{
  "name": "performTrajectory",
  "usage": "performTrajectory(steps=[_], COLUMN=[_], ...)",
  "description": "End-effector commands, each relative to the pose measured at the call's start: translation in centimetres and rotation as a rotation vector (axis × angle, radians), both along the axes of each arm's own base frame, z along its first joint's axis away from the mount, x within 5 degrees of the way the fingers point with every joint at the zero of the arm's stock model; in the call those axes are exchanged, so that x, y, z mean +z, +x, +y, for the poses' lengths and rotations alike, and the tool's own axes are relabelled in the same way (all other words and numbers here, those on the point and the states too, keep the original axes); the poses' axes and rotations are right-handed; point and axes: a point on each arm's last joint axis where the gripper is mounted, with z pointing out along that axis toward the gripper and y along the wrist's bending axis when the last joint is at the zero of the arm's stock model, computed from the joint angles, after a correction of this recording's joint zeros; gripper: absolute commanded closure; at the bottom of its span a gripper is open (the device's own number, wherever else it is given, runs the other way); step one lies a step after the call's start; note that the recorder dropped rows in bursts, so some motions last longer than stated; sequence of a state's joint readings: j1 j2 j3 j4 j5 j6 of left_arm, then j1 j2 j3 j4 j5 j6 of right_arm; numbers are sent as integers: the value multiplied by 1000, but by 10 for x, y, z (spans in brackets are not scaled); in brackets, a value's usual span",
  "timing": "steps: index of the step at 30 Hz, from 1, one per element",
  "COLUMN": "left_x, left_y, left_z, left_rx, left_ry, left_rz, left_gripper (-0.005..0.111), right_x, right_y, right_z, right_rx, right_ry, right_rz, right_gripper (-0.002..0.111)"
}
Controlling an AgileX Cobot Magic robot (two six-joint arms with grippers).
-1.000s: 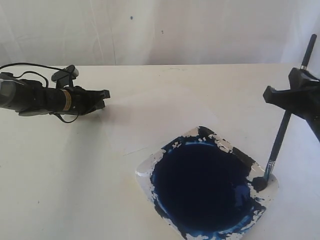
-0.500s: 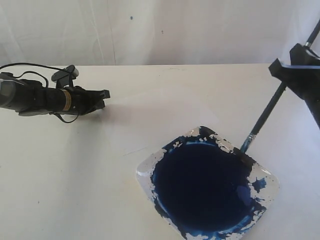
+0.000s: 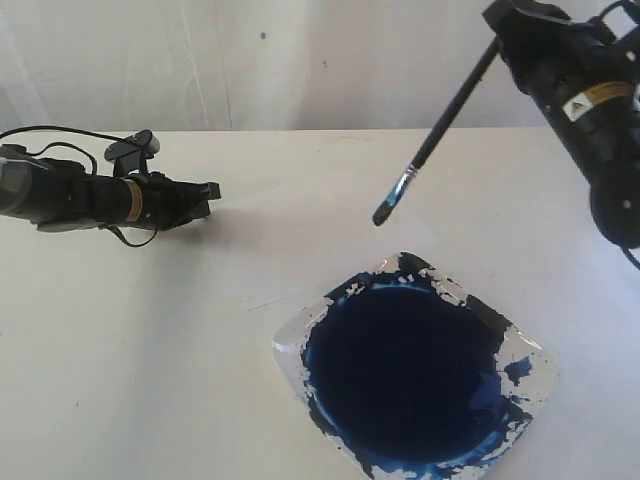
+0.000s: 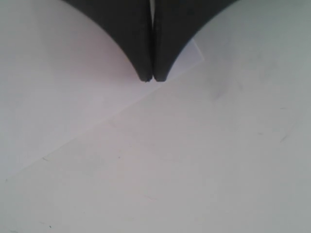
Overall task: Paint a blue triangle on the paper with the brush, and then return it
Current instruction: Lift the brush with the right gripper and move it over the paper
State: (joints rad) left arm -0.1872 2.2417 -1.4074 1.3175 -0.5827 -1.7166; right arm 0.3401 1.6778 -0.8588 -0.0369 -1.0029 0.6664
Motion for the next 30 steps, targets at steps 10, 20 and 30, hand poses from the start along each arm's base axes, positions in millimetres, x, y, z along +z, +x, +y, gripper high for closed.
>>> performTrajectory(steps=[10,20,30], left_x=[-1,-1,-1], left_y=[0,0,0], left_z=[0,0,0], left_rx=[-3,-3,1], left_ry=[26,26,20], left_rz=[-4,-4,-4], left_gripper=[107,107,107], right_x=[-61,-74,-89], right_y=[92,120,137], right_z=[50,38,37], right_rx=[242,237,308], right_ry=[197,319,271], right_rz=[104,161,177], right_gripper=[108,108,108])
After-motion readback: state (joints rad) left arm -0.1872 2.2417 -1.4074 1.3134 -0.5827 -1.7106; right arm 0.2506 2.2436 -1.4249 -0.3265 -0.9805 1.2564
